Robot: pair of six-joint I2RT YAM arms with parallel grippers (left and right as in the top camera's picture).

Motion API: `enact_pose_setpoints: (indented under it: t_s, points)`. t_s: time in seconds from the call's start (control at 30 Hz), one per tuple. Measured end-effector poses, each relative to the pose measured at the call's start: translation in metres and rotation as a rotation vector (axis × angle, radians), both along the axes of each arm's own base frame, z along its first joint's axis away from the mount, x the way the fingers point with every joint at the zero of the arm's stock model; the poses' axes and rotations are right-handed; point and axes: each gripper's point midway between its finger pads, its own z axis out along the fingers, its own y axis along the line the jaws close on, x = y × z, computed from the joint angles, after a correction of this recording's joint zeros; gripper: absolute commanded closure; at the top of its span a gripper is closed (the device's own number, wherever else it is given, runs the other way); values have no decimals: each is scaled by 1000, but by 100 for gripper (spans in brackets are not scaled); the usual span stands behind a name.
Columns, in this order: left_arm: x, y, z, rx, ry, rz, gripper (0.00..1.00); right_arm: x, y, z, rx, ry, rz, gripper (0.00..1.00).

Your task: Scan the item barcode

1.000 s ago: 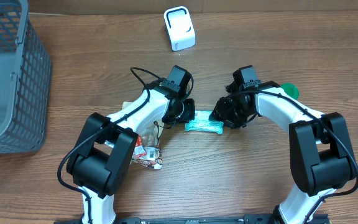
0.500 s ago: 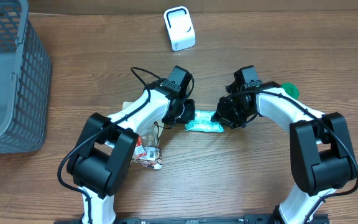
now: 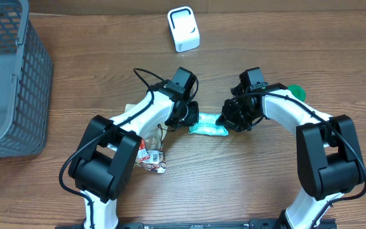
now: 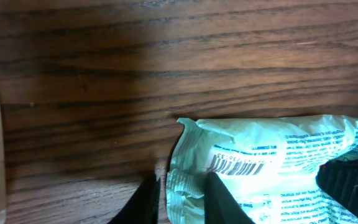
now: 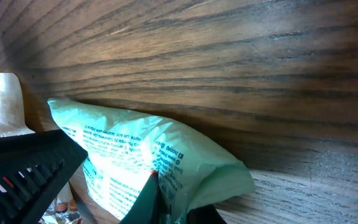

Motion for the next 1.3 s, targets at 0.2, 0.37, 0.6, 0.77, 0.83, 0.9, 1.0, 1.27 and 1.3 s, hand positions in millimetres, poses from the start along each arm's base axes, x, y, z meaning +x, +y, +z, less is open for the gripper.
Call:
enact_pose_setpoints:
  t_s: [0.2, 0.37, 0.6, 0.77, 0.83, 0.9, 1.0, 1.27, 1.3]
  points:
    - [11, -6, 6, -11, -20, 1, 64, 0, 0, 0, 0, 0, -1, 90]
    - [26, -3, 30, -4, -20, 4, 58, 0, 0, 0, 1, 2, -1, 96]
    - [68, 46, 103, 63, -58, 74, 57, -5, 2, 2, 30, -6, 57, 96]
    - [83, 113, 126, 132, -43, 177, 55, -12, 8, 13, 88, -64, 163, 96]
    - [85, 140, 128, 154, -25, 217, 55, -13, 10, 27, 104, -110, 194, 96]
    - [82, 168, 126, 183, 3, 256, 54, -14, 11, 51, 121, -182, 233, 96]
    - [82, 205, 125, 220, 25, 320, 54, -18, 12, 86, 142, -278, 275, 96]
    - [78, 259, 123, 264, 46, 391, 0, -33, 10, 140, 157, -426, 320, 96]
    - [76, 263, 123, 267, 52, 400, 1, -35, 9, 142, 156, -431, 326, 96]
